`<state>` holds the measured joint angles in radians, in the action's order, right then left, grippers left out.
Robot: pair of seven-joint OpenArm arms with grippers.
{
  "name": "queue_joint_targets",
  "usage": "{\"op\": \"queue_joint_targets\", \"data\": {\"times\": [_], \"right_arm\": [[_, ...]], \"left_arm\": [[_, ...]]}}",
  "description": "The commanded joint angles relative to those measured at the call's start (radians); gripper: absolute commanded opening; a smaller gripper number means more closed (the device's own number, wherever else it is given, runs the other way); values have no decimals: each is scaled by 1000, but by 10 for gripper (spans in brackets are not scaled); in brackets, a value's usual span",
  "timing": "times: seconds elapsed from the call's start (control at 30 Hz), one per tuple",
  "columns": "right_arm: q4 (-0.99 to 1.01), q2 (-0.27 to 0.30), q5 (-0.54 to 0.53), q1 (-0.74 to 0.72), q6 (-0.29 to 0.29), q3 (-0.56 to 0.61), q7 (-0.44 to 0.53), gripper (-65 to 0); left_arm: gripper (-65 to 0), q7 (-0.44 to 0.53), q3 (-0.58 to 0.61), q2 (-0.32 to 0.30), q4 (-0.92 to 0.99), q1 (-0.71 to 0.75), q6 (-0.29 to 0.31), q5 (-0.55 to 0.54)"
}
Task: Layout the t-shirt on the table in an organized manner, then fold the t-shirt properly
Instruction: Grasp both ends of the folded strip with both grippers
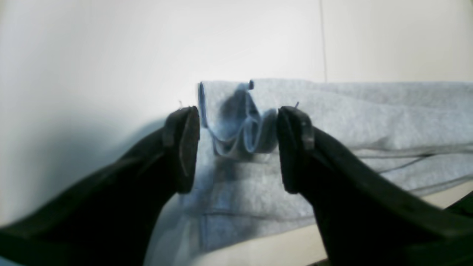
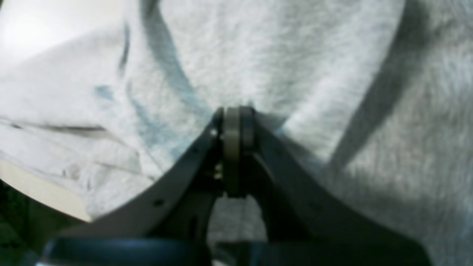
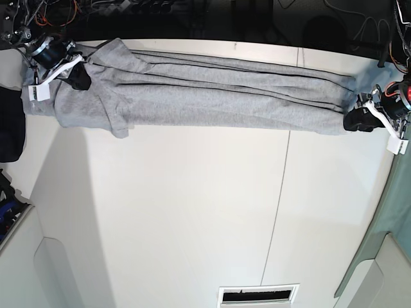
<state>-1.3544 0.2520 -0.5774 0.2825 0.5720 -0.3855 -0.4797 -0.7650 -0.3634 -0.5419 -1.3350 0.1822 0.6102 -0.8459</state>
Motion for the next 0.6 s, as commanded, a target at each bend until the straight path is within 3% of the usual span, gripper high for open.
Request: {"op": "queue_joint_targets", "data": {"times": [0.0, 0.23, 0.57], "right_arm": [[5, 10, 9, -5, 0, 1, -6, -650], [11, 5, 8, -6, 0, 1, -6, -650], [10, -21, -6, -10, 0, 1, -6, -650]], "left_arm": [[-293, 22, -9, -16, -13, -13, 3, -14], [-293, 37, -9, 6, -13, -13, 2, 22], [-292, 71, -8, 47, -4, -13, -85, 154]]}}
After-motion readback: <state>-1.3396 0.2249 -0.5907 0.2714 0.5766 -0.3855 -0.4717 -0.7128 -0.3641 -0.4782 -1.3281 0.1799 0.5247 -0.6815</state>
